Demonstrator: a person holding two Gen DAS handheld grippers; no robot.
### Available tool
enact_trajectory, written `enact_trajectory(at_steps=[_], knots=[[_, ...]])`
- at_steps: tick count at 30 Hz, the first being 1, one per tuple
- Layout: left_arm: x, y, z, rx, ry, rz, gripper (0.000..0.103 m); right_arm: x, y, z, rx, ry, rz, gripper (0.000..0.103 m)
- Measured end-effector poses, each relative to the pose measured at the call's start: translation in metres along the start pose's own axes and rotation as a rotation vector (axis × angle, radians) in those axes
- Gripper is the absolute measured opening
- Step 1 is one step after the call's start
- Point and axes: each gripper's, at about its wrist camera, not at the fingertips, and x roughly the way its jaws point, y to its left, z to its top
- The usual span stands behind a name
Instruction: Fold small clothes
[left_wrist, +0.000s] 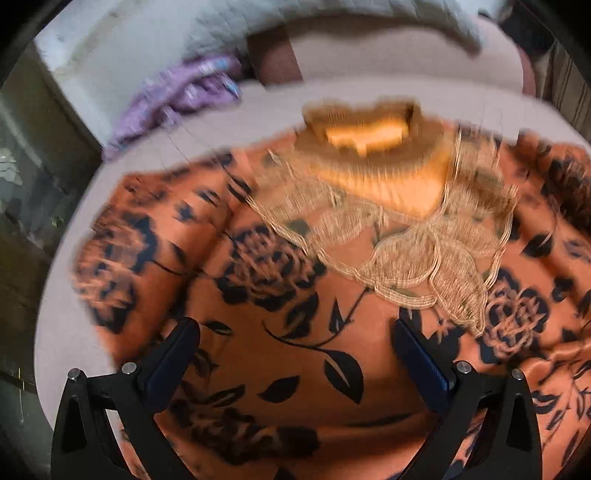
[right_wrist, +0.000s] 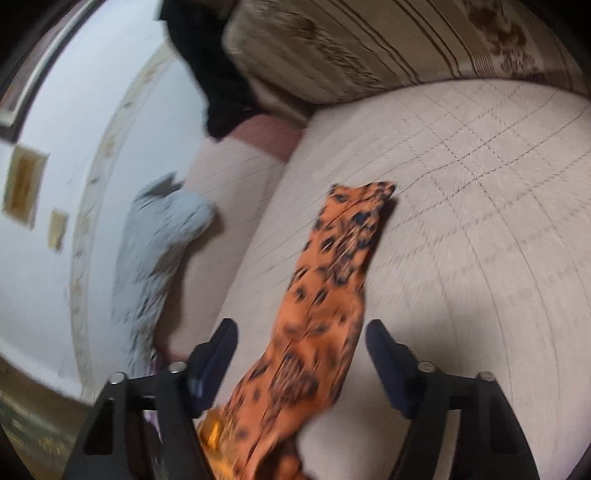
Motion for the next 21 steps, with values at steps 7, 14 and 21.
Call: enact_trajectory(at_steps=[7, 14, 21], knots=[[0.013, 0.018, 0.005, -0.153, 0.021, -0.125, 0.103, 0.071, -0.022, 0.043, 0.083, -0.015, -0.037, 0.067], [0.003, 0.012, -0.001, -0.13, 0.002, -0.113, 0.103, 0.097, -0.021, 0.051, 0.024, 0.001, -0.05, 0.007], [0.008, 0.033, 0.01, -0.139, 0.021, -0.11, 0.103, -0.01, 0.084, 0.031, -0.181, -0.221, 0.175, 0.006]])
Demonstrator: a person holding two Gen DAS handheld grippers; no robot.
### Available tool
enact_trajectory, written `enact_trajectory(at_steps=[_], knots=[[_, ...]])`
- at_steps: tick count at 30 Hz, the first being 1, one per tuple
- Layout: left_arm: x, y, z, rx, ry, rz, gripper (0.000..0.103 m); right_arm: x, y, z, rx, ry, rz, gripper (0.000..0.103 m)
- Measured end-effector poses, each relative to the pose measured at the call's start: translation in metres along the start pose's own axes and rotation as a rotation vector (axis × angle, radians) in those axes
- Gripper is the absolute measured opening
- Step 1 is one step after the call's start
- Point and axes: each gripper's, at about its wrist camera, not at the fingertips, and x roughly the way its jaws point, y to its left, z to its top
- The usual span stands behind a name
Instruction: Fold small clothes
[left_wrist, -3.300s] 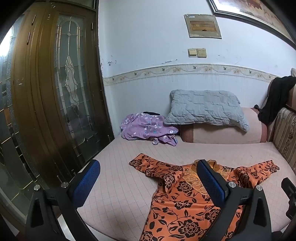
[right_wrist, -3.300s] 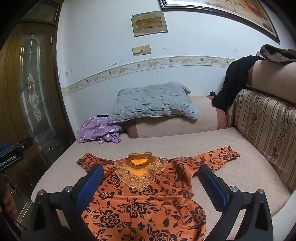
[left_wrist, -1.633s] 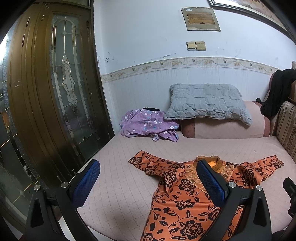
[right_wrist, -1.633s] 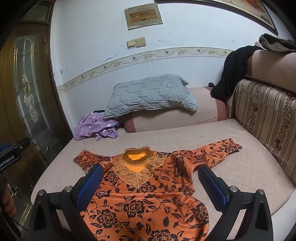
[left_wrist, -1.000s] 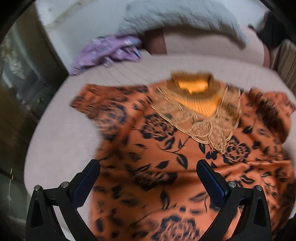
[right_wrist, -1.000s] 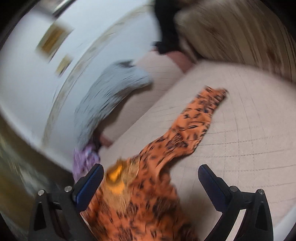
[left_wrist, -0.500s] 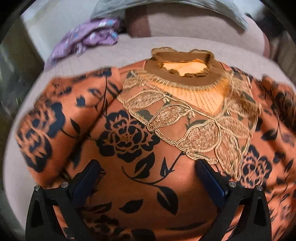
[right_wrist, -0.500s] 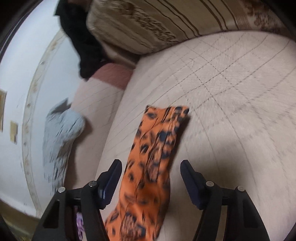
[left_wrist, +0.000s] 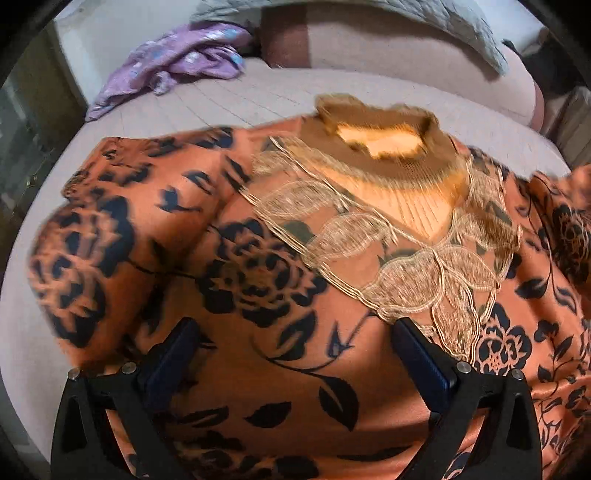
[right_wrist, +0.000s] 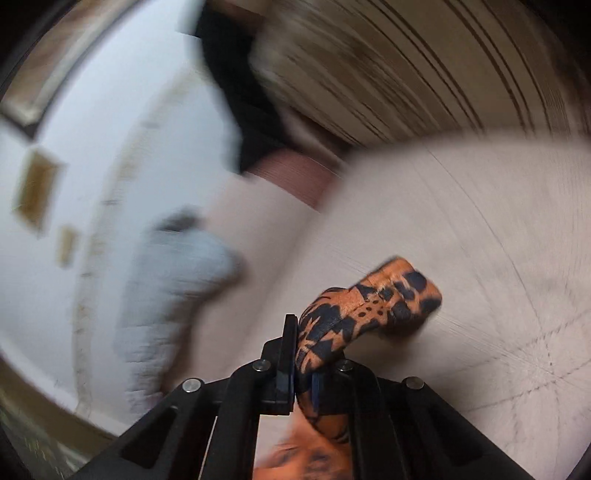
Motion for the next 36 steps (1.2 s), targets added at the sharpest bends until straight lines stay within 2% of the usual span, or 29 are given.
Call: enact_trajectory(at_steps=[3, 5, 7, 10, 13, 16, 18, 20, 22, 23, 24, 25, 28, 31, 33, 36], knots=[[-0.024, 0.016, 0.005, -0.043, -0.1, 0.024, 0.103, -0.041, 0.066, -0.001, -0.077, -0.051, 0.146, 0.006], [-0.04, 0.031, 0.008, -0.074, -0.158, 0.037, 0.103, -0.061, 0.105, -0.012, -0.131, -0.039, 0.238, 0.006], [-0.054, 0.051, 0.009, -0.124, -0.197, 0.052, 0.103, -0.07, 0.138, -0.033, -0.175, 0.009, 0.317, 0.006], [-0.069, 0.084, 0.005, -0.198, -0.242, 0.118, 0.103, -0.058, 0.182, -0.081, -0.227, 0.148, 0.407, 0.006], [-0.081, 0.113, -0.001, -0.276, -0.267, 0.155, 0.103, -0.031, 0.213, -0.155, -0.304, 0.308, 0.42, 0.006], [-0.082, 0.148, -0.007, -0.358, -0.27, 0.194, 0.103, 0.005, 0.219, -0.219, -0.285, 0.482, 0.426, 0.006], [-0.082, 0.164, -0.011, -0.41, -0.267, 0.194, 0.103, 0.031, 0.22, -0.269, -0.309, 0.578, 0.375, 0.01], [-0.083, 0.177, -0.014, -0.439, -0.272, 0.191, 0.103, 0.058, 0.213, -0.312, -0.251, 0.739, 0.381, 0.011], [-0.088, 0.181, -0.017, -0.451, -0.287, 0.181, 0.103, 0.079, 0.205, -0.341, -0.175, 0.898, 0.35, 0.034], [-0.089, 0.183, -0.017, -0.451, -0.298, 0.172, 0.103, 0.085, 0.201, -0.35, -0.126, 0.957, 0.339, 0.068], [-0.092, 0.184, -0.017, -0.449, -0.315, 0.157, 0.103, 0.083, 0.197, -0.353, -0.092, 0.961, 0.351, 0.08], [-0.095, 0.184, -0.018, -0.445, -0.33, 0.145, 0.103, 0.082, 0.195, -0.346, -0.092, 0.934, 0.371, 0.08], [-0.104, 0.176, -0.018, -0.42, -0.364, 0.094, 0.103, 0.062, 0.201, -0.319, -0.231, 0.825, 0.377, 0.08], [-0.107, 0.151, -0.013, -0.348, -0.38, 0.012, 0.103, 0.033, 0.186, -0.275, -0.329, 0.663, 0.291, 0.076], [-0.107, 0.128, -0.01, -0.268, -0.382, -0.037, 0.103, 0.021, 0.172, -0.253, -0.359, 0.582, 0.228, 0.068], [-0.108, 0.085, -0.009, -0.12, -0.38, -0.094, 0.103, 0.013, 0.141, -0.223, -0.322, 0.532, 0.14, 0.065]])
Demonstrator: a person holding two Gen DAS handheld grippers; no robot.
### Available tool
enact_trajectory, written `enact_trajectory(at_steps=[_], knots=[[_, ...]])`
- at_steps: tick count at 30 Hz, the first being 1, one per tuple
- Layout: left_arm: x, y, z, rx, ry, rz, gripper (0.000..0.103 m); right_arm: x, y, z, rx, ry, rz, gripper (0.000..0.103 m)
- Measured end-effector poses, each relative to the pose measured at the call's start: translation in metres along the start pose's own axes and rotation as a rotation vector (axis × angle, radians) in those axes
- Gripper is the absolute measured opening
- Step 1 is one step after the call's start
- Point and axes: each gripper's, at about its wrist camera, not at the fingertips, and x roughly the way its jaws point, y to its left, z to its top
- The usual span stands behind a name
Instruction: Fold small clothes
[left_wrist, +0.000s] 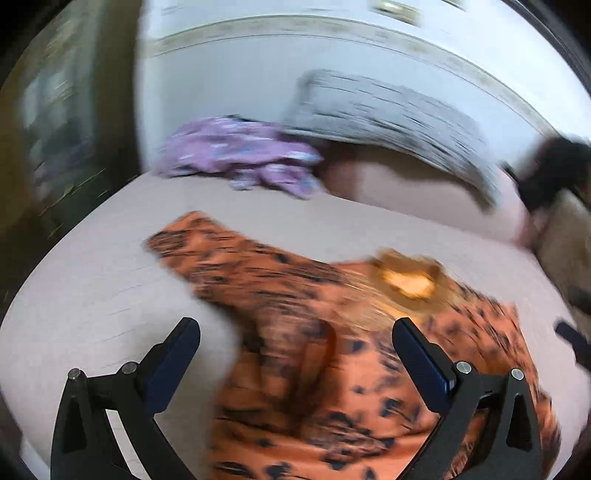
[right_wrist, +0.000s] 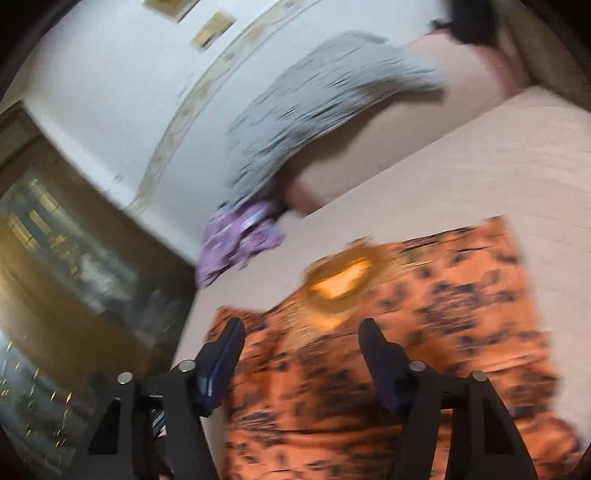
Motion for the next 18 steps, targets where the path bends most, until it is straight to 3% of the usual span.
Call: enact_trajectory(at_steps=[5, 9, 12, 14, 15, 18], knots=[[0.025, -0.067, -0.021, 0.221, 0.07, -0.041, 0.101, 0.009, -0.038, 0.007, 0.045, 0.057, -0.065, 0.055], [0.051, -0.09, -0.033, 0.332, 0.107, 0.037, 0.091, 0.017, -0.049, 0.002, 0.02, 0.114, -0.053, 0.054], [0.074, -0.08, -0.041, 0.325, 0.177, 0.104, 0.089, 0.037, -0.056, -0.004, -0.004, 0.204, -0.087, 0.054], [0.09, -0.066, -0.048, 0.288, 0.247, 0.133, 0.089, 0.063, -0.067, -0.013, 0.016, 0.337, -0.144, 0.054], [0.094, -0.056, -0.05, 0.237, 0.267, 0.105, 0.089, 0.074, -0.074, -0.019, 0.036, 0.394, -0.18, 0.054], [0.085, -0.053, -0.05, 0.234, 0.258, 0.094, 0.089, 0.073, -0.071, -0.014, 0.027, 0.366, -0.183, 0.05]])
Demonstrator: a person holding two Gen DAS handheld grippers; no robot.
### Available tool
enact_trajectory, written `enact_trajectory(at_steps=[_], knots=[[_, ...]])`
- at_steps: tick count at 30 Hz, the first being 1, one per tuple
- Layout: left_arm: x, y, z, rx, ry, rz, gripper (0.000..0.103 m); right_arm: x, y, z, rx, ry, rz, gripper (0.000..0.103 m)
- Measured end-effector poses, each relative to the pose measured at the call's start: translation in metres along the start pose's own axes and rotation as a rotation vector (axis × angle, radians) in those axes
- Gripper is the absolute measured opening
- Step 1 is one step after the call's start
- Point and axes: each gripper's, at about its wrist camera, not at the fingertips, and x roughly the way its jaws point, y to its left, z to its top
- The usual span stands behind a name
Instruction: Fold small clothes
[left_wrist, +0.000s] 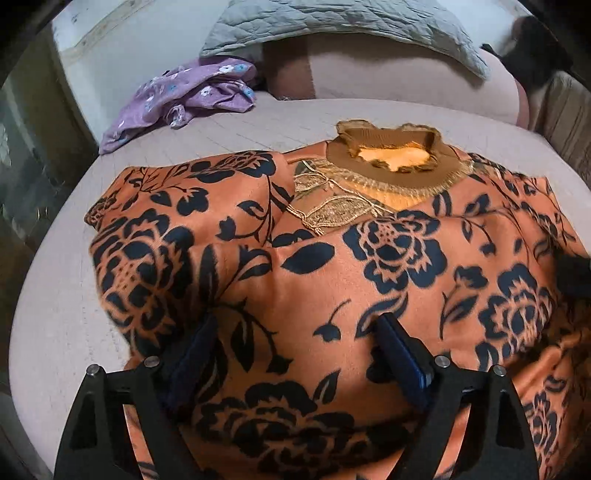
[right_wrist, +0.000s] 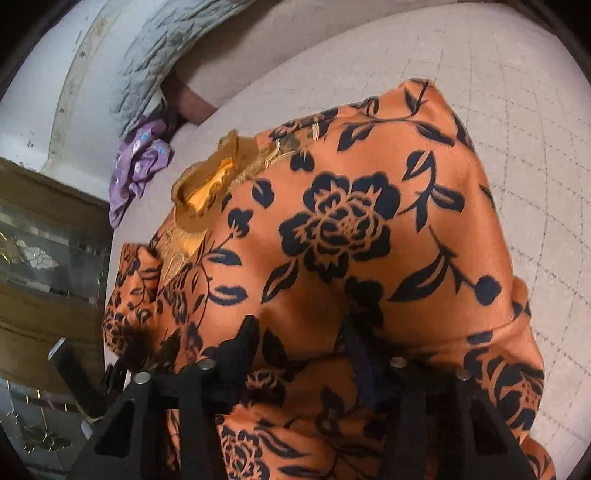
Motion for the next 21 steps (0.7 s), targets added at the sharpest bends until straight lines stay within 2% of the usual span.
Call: enact_trajectory(at_steps=[2, 6, 9, 12, 14, 15, 18, 21], knots=[[-0.006, -0.004, -0.005, 0.018, -0.001, 0.022, 0.089, -0.011, 0.006, 0.002, -0.018, -0.049, 0.018, 0.05], [-0.039, 0.001, -0.011, -0.005, -0.036, -0.018, 0.089, -0.019, 0.02, -0.003, -0.07, -0.091, 0.037, 0.051], [-0.064, 0.014, -0.012, -0.041, -0.066, -0.037, 0.089, -0.008, 0.028, -0.011, -0.097, -0.055, 0.025, 0.051], [-0.086, 0.034, -0.012, -0.081, -0.073, -0.024, 0.089, 0.022, 0.034, -0.02, -0.113, 0.061, -0.033, 0.051], [-0.094, 0.05, -0.011, -0.113, -0.072, -0.005, 0.089, 0.02, 0.043, -0.023, -0.143, 0.028, -0.058, 0.051], [-0.097, 0.063, -0.009, -0.139, -0.07, 0.009, 0.089, 0.019, 0.046, -0.023, -0.145, 0.027, -0.052, 0.053], [-0.102, 0.102, -0.005, -0.216, -0.053, 0.044, 0.089, 0.01, 0.051, -0.025, -0.111, -0.003, 0.037, 0.053], [-0.102, 0.137, 0.0, -0.27, -0.036, 0.086, 0.089, -0.002, 0.061, -0.028, -0.144, -0.064, 0.074, 0.053]])
